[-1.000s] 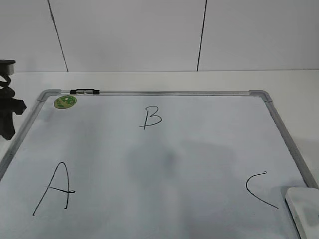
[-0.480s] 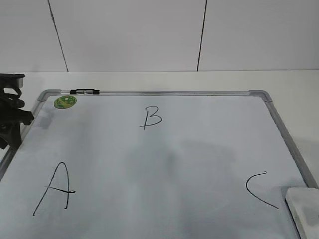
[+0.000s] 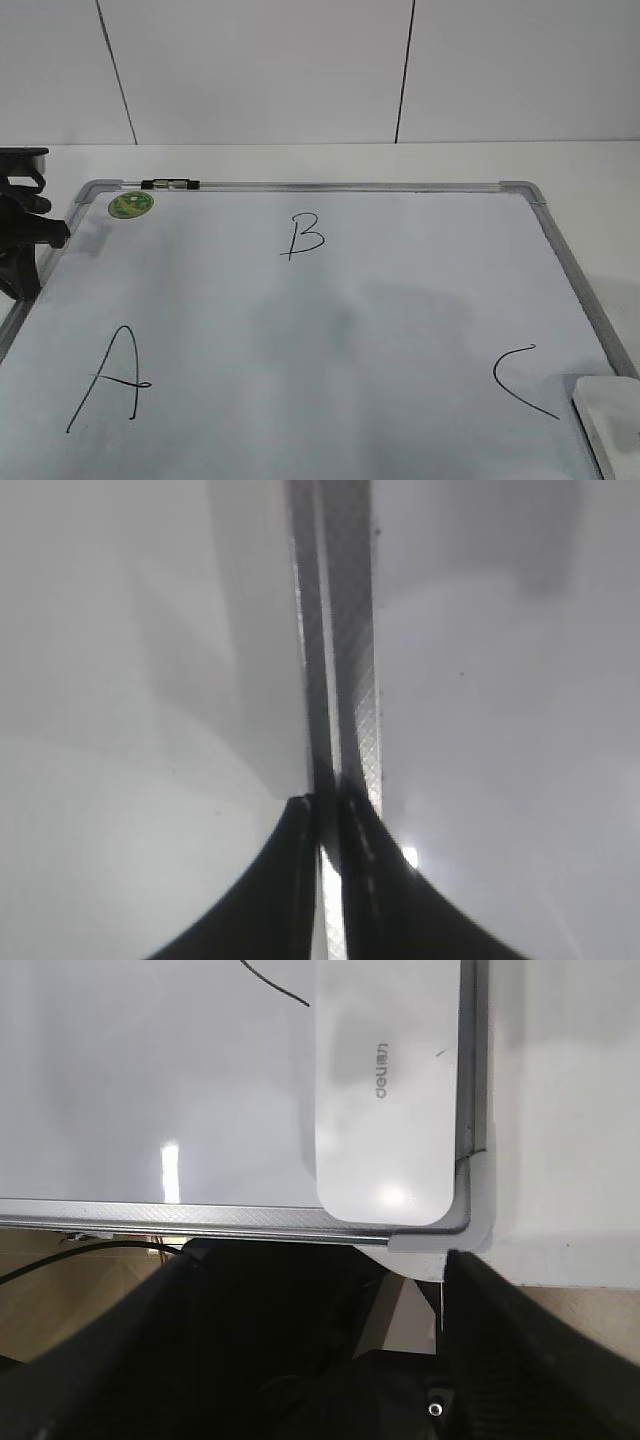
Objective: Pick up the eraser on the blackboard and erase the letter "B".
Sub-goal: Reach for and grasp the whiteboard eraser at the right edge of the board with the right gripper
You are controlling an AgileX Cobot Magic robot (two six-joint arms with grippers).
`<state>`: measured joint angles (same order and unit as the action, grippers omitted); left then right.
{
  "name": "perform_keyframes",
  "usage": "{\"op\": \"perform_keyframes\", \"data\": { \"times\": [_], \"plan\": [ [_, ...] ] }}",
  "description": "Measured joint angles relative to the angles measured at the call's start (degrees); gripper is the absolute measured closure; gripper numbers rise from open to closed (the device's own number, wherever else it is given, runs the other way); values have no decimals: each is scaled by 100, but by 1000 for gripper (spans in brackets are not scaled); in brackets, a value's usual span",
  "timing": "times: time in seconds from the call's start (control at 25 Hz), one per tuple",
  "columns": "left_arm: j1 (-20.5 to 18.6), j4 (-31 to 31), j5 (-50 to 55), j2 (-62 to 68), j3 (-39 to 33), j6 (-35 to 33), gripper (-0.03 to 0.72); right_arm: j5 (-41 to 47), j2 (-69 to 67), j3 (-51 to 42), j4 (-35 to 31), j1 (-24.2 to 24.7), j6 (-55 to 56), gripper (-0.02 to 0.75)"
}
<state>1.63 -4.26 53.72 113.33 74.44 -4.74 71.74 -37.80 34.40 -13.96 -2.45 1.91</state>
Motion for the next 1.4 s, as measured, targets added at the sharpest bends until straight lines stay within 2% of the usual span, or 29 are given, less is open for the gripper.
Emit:
{"op": "perform_keyframes", "data": {
  "times": [0.36, 0.6, 1.0, 1.12, 1.4],
  "plan": [
    [0, 0, 13, 0, 12, 36, 667, 0, -179, 0, -9, 0, 215, 140],
    [0, 0, 13, 0, 12, 36, 668, -274, -1092, 9, -9, 0, 292, 78],
    [0, 0, 13, 0, 12, 36, 668, -715, -2741, 222, 221, 0, -43, 75],
    [0, 0, 13, 0, 12, 36, 668, -777, -2993, 478, 231, 0, -135, 87],
    [0, -8, 13, 0, 12, 36, 668, -915, -3090, 664, 303, 0, -191, 195]
  ]
}}
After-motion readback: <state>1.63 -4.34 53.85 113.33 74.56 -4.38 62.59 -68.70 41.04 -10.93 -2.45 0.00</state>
